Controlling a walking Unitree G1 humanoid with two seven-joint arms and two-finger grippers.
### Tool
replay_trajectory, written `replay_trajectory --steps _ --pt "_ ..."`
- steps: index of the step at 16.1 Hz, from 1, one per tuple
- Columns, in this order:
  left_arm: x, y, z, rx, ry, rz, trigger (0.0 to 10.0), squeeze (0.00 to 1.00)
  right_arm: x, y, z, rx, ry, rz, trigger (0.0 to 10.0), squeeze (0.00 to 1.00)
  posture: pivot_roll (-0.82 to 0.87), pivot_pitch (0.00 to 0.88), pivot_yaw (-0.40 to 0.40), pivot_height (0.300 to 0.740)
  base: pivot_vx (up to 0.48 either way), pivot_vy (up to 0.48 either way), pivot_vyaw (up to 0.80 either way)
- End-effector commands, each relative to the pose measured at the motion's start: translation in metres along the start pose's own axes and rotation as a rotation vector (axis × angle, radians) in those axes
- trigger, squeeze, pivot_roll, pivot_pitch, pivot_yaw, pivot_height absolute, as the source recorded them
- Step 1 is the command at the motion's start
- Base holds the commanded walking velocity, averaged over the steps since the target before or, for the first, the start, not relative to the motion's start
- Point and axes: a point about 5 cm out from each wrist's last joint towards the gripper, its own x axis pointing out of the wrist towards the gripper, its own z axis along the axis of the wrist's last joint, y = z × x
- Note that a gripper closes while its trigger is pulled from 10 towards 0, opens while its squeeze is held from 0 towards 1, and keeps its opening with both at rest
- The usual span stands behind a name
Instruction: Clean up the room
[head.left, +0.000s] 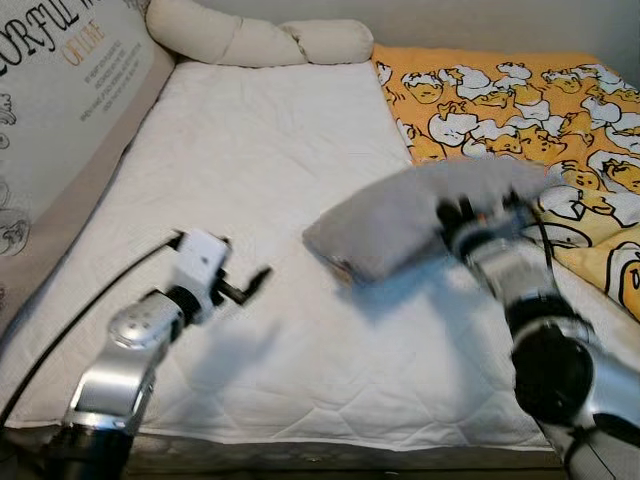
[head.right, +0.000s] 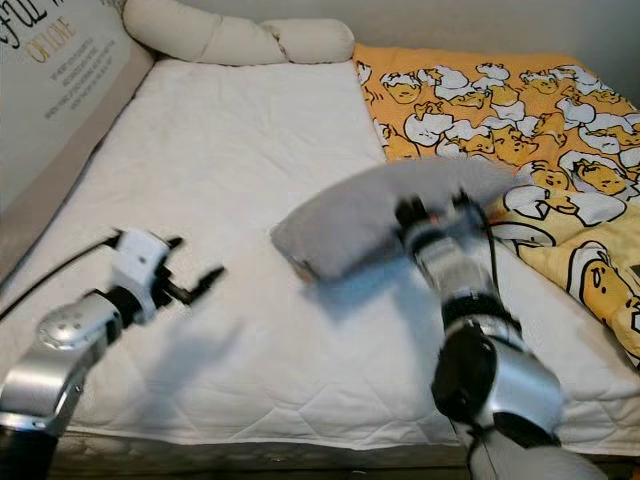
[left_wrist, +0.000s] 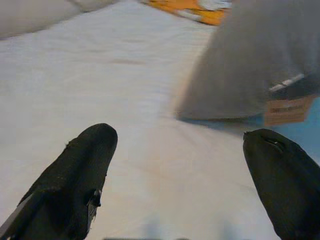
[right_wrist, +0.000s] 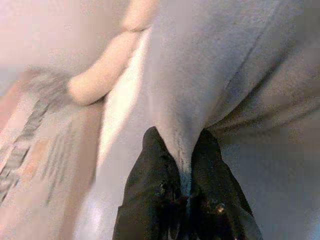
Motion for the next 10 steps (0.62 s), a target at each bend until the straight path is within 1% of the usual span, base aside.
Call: replay_trajectory --steps 1,2,3,4,5,6,7,8,9,10 --pt "0.002 0.012 0.006 0.001 -0.025 0.087 10.0 0.0 0.008 0.034 0.004 -0.073 0.019 0.131 0.0 0.0 0.04 0.0 -0.027 0.74 0.0 0.0 0.0" --pt "0.001 0.023 0.012 -0.023 -0.056 0.169 10.0 0.0 0.013 0.063 0.001 -0.13 0.059 0.236 0.0 0.0 0.04 0.0 -0.032 0.74 0.0 0.0 0.0" --pt "0.001 0.025 0.014 -0.029 -0.064 0.189 10.0 0.0 0.013 0.071 0.0 -0.14 0.069 0.269 0.0 0.0 0.04 0.0 -0.032 0.74 0.0 0.0 0.0" --pt "0.0 0.029 0.016 -0.03 -0.077 0.215 10.0 0.0 0.012 0.092 0.002 -0.138 0.086 0.352 0.0 0.0 0.05 0.0 -0.038 0.74 0.0 0.0 0.0" --pt "0.0 0.03 0.017 -0.029 -0.08 0.222 10.0 0.0 0.011 0.098 0.003 -0.131 0.091 0.382 0.0 0.0 0.05 0.0 -0.039 0.74 0.0 0.0 0.0" --pt "-0.002 0.035 0.019 -0.042 -0.095 0.26 10.0 0.0 0.004 0.112 0.012 -0.09 0.1 0.451 0.0 0.0 0.05 0.0 -0.042 0.74 0.0 0.0 0.0" --pt "-0.005 0.041 0.02 -0.053 -0.101 0.306 10.0 0.0 -0.005 0.116 0.021 -0.041 0.107 0.479 0.0 0.0 0.05 0.0 -0.041 0.74 0.0 0.0 0.0" --pt "-0.007 0.047 0.018 -0.057 -0.1 0.35 10.0 0.0 -0.016 0.107 0.03 -0.002 0.127 0.469 0.0 0.0 0.05 0.0 -0.037 0.74 0.0 0.0 0.0" --pt "-0.008 0.05 0.018 -0.06 -0.1 0.363 10.0 0.0 -0.021 0.098 0.029 -0.009 0.152 0.466 0.0 0.0 0.04 0.0 -0.033 0.74 0.0 0.0 0.0" --pt "-0.009 0.054 0.018 -0.07 -0.105 0.389 10.0 0.0 -0.032 0.07 0.02 0.0 0.231 0.431 0.0 0.0 0.03 0.0 -0.022 0.74 0.0 0.0 0.0"
